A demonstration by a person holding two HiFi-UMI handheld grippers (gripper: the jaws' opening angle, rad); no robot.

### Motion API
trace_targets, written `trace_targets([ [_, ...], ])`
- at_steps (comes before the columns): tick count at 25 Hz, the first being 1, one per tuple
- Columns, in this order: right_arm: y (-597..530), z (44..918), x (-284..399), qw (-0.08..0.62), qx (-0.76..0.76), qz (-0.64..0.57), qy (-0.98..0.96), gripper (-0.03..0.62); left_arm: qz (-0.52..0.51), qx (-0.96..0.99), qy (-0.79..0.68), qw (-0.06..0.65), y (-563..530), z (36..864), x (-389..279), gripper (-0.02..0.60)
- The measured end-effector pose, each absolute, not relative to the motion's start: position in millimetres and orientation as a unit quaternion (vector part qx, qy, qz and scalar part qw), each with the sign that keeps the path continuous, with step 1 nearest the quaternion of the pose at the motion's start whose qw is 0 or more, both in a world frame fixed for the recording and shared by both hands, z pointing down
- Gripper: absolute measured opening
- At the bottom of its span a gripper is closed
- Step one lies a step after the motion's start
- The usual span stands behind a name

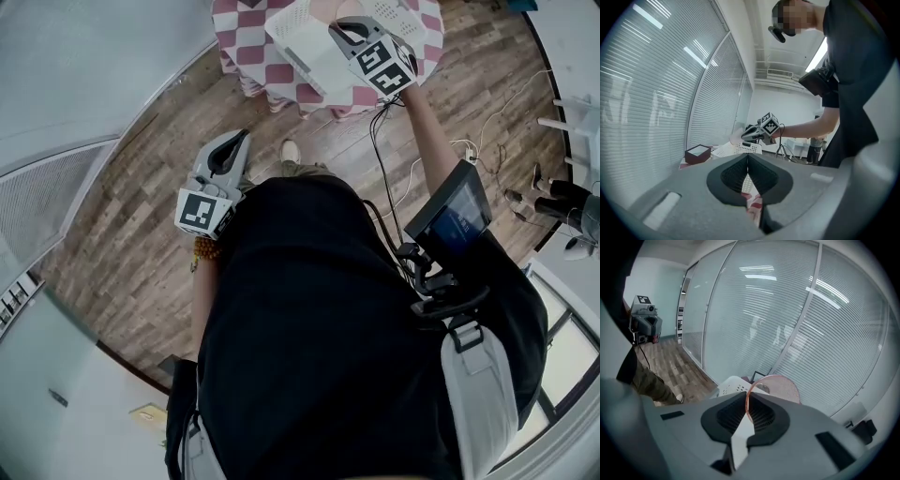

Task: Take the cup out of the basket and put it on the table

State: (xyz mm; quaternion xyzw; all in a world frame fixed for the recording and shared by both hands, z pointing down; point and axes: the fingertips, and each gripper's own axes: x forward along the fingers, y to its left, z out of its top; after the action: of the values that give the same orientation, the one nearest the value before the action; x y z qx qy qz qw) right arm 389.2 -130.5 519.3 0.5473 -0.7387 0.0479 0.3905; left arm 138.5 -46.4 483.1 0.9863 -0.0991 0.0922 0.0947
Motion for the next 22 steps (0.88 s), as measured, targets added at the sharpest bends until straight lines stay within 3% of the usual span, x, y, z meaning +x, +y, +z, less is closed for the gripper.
trace_targets([
  [22, -96.3, 438.3, 360.3, 0.188, 0.619, 0.022, -0.763, 0.025, 0.082, 0.992, -0.063, 0.069, -35.0, 472.0, 160.6, 0.006],
])
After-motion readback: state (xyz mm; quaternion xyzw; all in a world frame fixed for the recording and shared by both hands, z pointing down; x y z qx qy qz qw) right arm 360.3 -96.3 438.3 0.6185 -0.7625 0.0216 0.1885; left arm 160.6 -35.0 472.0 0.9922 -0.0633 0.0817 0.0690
